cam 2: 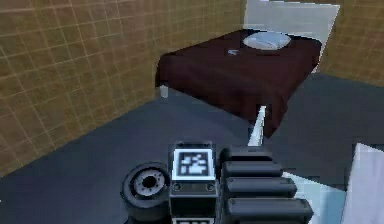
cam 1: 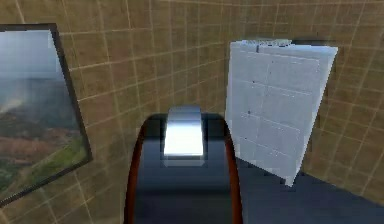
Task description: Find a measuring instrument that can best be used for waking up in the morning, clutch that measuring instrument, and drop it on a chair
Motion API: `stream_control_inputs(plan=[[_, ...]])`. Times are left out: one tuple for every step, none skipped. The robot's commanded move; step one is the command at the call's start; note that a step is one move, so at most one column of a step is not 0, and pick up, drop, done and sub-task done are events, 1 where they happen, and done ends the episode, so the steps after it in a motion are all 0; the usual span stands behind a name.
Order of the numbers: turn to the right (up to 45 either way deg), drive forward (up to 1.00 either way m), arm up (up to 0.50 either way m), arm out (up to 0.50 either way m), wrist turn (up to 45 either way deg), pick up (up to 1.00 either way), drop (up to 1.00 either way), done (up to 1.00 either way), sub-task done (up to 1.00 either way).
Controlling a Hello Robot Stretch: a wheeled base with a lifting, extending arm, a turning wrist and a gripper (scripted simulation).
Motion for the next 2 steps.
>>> stream_control_inputs(plan=[[-45.0,0.0,0.0,0.0,0.0,0.0,0.0,0.0,0.0],[-6.0,0.0,0.0,0.0,0.0,0.0,0.0,0.0,0.0]])
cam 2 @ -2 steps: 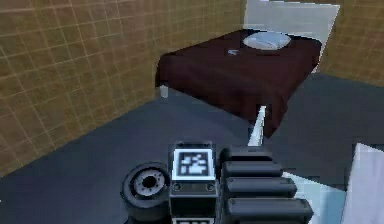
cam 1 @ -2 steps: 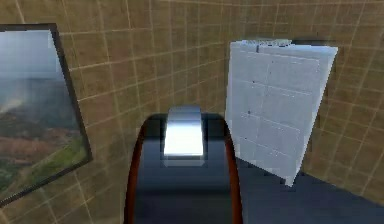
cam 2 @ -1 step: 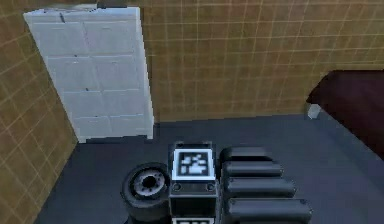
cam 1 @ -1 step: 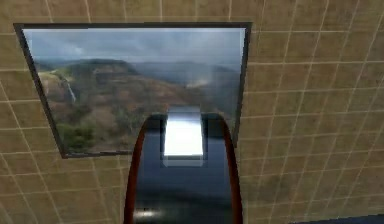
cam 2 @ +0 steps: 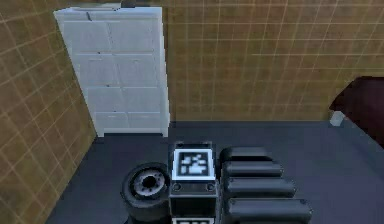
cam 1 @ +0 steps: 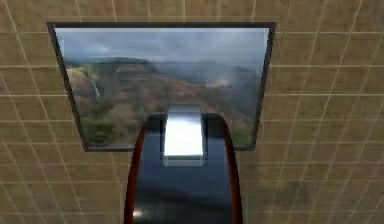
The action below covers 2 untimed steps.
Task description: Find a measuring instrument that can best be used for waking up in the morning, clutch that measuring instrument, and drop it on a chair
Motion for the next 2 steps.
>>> stream_control_inputs(plan=[[0.0,0.1,0.0,0.0,0.0,0.0,0.0,0.0,0.0],[-45.0,0.0,0.0,0.0,0.0,0.0,0.0,0.0,0.0]])
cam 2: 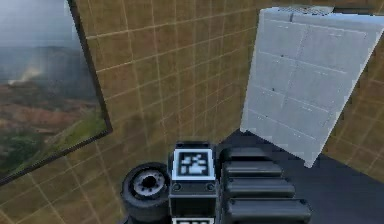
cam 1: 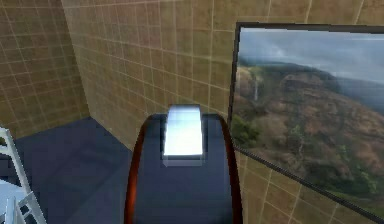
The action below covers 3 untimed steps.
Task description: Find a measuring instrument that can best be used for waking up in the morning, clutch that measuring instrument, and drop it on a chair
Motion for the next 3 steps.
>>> stream_control_inputs(plan=[[-6.0,0.0,0.0,0.0,0.0,0.0,0.0,0.0,0.0],[0.0,0.55,0.0,0.0,0.0,0.0,0.0,0.0,0.0],[-36.0,0.0,0.0,0.0,0.0,0.0,0.0,0.0,0.0]])
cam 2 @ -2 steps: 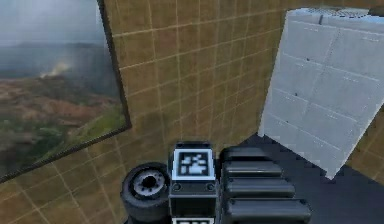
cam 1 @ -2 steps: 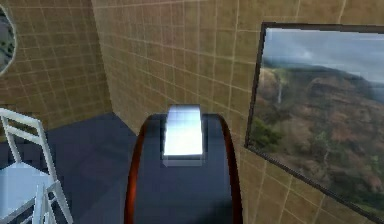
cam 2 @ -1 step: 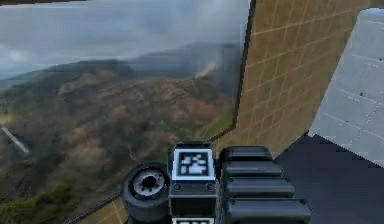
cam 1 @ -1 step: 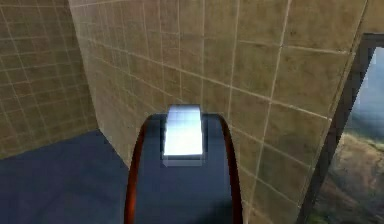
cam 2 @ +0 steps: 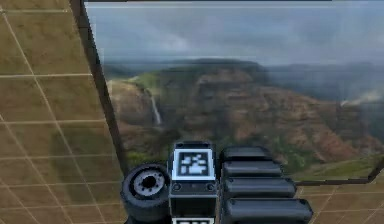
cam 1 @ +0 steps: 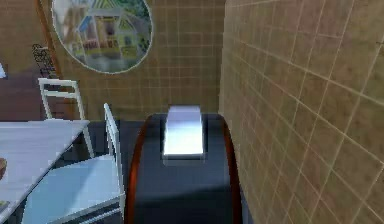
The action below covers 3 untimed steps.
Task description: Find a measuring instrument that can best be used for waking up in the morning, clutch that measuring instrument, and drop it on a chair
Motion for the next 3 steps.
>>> stream_control_inputs(plan=[[0.0,1.0,0.0,0.0,0.0,0.0,0.0,0.0,0.0],[-6.0,0.0,0.0,0.0,0.0,0.0,0.0,0.0,0.0],[0.0,0.5,0.0,0.0,0.0,0.0,0.0,0.0,0.0]])
